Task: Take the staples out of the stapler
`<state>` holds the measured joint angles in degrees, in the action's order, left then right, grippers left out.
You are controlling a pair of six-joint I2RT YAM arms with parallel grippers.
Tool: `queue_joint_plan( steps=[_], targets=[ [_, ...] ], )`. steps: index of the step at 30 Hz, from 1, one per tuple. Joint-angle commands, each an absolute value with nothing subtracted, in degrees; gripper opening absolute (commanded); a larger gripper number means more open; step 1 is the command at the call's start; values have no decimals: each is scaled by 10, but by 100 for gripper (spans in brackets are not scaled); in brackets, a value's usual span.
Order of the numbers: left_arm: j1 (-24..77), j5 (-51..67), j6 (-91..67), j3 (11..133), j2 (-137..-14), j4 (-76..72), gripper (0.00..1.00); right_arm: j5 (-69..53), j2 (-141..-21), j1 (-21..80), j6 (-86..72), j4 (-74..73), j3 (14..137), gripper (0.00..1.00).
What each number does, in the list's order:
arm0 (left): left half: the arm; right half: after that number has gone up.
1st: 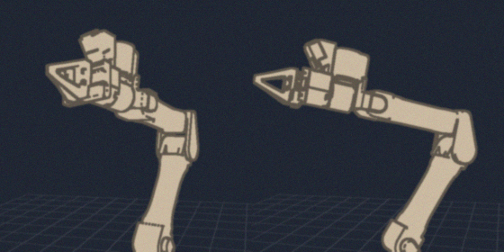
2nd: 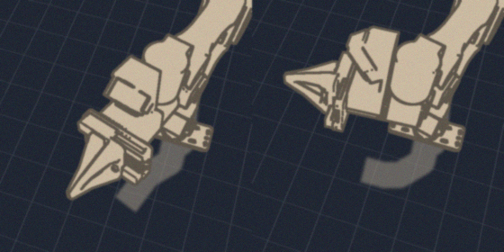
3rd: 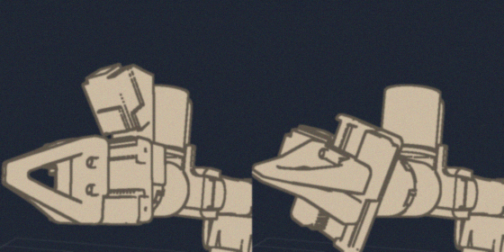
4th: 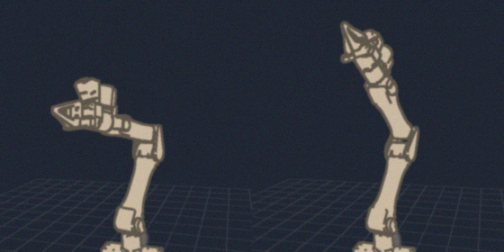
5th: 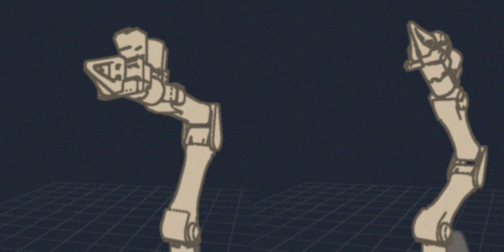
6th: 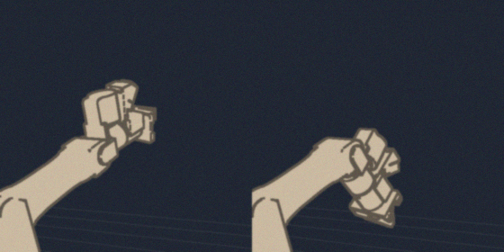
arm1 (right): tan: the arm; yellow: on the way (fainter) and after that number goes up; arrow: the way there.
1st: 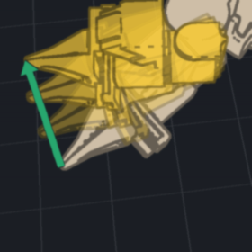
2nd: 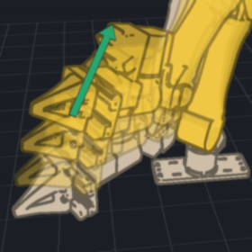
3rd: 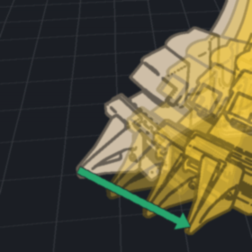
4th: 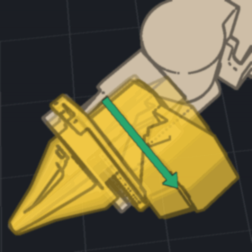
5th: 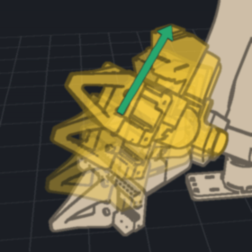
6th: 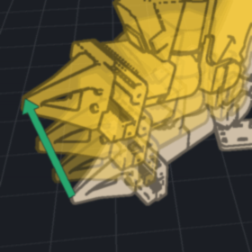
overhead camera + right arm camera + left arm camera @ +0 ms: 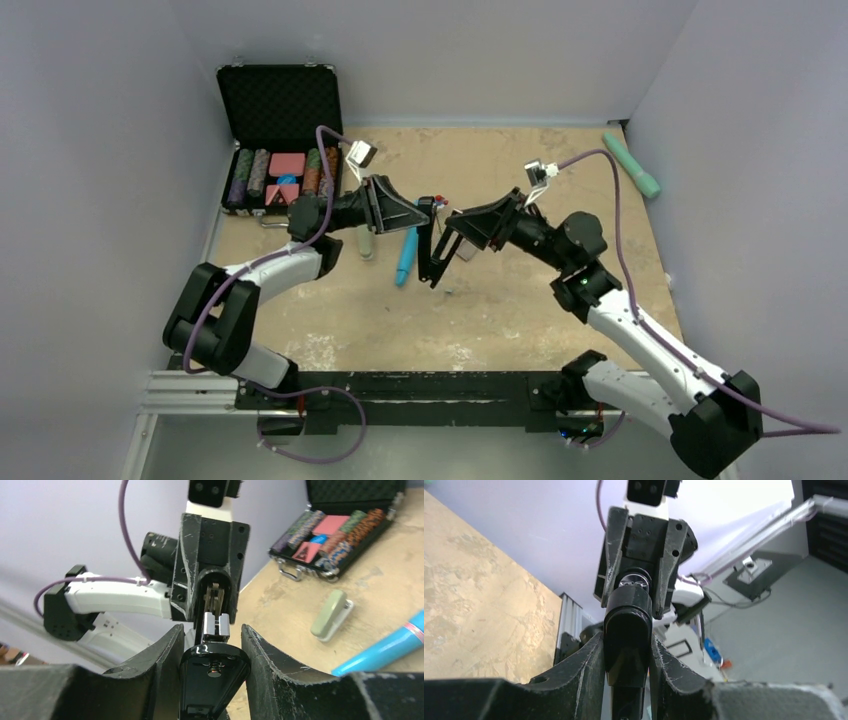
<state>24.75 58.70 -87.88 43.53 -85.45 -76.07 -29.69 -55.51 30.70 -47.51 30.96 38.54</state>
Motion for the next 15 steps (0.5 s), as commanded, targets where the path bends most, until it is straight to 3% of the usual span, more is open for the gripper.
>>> queue_joint_plan(
  steps=[1, 5, 15],
  targets=[
    [235, 443, -924, 399, -850, -817, 0, -163, -535, 281, -448, 123, 415, 0],
    [235, 343, -952, 333, -886, -817, 0, -158, -532, 232, -511, 81, 381, 0],
    [235, 206, -1072, 179, -953, -816, 0, -91, -578, 225, -635, 85, 285, 0]
  ],
)
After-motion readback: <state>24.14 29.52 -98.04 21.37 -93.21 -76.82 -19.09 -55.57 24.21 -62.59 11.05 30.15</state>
